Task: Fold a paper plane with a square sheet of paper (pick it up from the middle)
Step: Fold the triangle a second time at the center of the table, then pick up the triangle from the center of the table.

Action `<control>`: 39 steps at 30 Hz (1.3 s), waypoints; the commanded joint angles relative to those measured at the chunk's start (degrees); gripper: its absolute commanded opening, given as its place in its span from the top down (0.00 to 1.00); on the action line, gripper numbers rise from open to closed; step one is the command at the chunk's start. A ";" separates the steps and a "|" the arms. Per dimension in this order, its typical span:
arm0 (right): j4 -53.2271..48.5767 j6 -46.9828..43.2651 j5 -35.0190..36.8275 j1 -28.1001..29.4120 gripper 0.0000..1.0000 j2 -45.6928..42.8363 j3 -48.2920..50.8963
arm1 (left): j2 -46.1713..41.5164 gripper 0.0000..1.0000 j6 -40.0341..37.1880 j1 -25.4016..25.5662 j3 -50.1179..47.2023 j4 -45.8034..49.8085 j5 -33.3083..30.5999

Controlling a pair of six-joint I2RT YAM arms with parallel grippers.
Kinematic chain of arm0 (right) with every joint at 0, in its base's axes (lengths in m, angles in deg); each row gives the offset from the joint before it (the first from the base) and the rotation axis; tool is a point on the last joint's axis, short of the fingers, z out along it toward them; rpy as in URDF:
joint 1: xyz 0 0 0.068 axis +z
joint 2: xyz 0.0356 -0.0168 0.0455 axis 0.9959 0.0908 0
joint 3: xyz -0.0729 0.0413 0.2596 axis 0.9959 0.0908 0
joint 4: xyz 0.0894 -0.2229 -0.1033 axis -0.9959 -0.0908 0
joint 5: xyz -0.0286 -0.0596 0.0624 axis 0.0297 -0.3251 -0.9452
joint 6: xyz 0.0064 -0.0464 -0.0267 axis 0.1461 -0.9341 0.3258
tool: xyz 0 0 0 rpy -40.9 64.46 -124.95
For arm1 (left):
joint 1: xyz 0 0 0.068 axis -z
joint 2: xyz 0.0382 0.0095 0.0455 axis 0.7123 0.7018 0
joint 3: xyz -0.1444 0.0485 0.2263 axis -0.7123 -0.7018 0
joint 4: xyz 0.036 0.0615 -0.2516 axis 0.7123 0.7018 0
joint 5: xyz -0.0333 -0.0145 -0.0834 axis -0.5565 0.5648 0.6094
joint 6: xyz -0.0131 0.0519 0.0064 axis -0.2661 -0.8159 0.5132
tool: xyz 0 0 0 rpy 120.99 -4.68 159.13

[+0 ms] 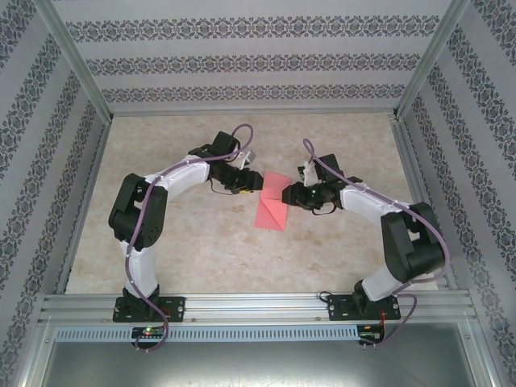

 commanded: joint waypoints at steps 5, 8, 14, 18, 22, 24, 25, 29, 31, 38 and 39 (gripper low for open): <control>-2.99 -8.13 0.73 -0.73 0.56 7.35 -4.87 | -5.12 0.46 -0.53 0.01 -5.04 -2.52 0.27; -2.69 -9.31 0.63 -0.77 0.56 9.06 -5.37 | -6.10 0.45 -0.03 -0.16 -6.51 -3.54 0.97; 1.09 -9.18 -4.43 -0.61 0.57 10.91 -4.73 | -7.00 0.44 1.74 -0.25 -9.19 -6.53 2.39; 3.99 -8.64 -8.67 -0.16 0.60 11.97 -4.02 | -7.33 0.43 3.53 -0.50 -10.76 -9.49 3.70; 6.54 -7.25 -11.51 -0.33 0.66 12.90 -3.44 | -8.88 0.40 4.61 -0.98 -11.91 -11.86 3.53; 6.47 -7.38 -12.04 -0.26 0.71 13.42 -3.54 | -9.79 0.38 5.72 -1.47 -12.89 -13.76 3.83; 6.57 -7.38 -12.19 -0.39 0.74 13.54 -3.43 | -10.06 0.38 6.22 -1.73 -13.42 -14.71 4.28; 8.09 -6.43 -14.16 -0.93 0.86 13.47 -2.83 | -11.98 0.37 7.90 -2.21 -15.59 -17.04 3.21; 8.96 -5.71 -15.37 -1.03 0.91 12.76 -2.70 | -13.79 0.36 8.10 -2.25 -16.88 -18.19 1.85; 11.39 -2.11 -19.79 -1.18 0.99 8.77 -3.05 | -16.99 0.28 11.62 -2.26 -21.07 -27.77 2.25; 11.60 -1.53 -20.32 -1.29 1.00 7.98 -3.13 | -17.32 0.28 12.55 -2.35 -21.68 -29.48 2.50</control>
